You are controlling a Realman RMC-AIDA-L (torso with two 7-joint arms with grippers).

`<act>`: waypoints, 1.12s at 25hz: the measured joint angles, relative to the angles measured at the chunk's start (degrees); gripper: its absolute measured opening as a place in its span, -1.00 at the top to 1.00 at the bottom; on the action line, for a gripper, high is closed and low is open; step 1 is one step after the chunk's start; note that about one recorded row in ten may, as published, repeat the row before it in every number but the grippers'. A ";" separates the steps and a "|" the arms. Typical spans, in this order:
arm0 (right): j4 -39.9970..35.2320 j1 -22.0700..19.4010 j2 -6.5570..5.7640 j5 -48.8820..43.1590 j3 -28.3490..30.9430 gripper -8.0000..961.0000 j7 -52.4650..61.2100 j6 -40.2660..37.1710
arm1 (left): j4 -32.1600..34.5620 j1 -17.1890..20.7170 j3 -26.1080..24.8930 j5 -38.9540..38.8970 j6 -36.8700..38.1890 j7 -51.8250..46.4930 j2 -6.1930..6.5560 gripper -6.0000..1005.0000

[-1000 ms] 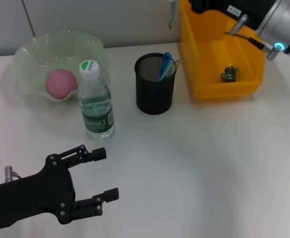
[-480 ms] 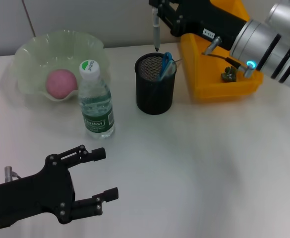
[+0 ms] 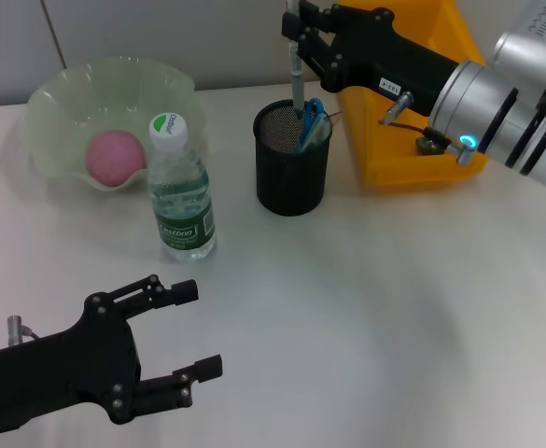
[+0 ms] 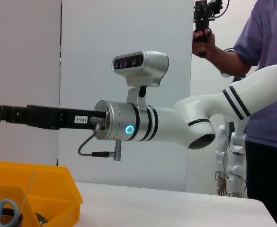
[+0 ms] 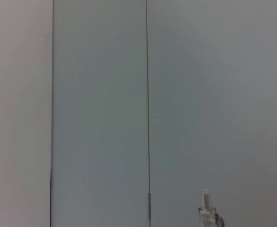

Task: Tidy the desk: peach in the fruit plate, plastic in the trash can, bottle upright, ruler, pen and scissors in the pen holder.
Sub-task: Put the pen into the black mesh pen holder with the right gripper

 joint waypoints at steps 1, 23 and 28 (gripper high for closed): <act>0.13 -0.03 0.00 0.00 0.01 0.62 -0.12 0.00 | 0.00 0.01 0.00 0.00 0.00 0.01 0.00 -0.59; 2.42 -0.16 0.02 0.00 0.03 0.45 -4.28 -0.04 | 0.00 -0.53 0.00 -0.30 0.01 -0.43 0.01 -0.59; 2.64 -0.37 0.05 0.00 0.15 0.36 -4.30 -0.39 | 0.00 -0.52 0.00 -0.30 -0.02 -0.49 0.01 -0.59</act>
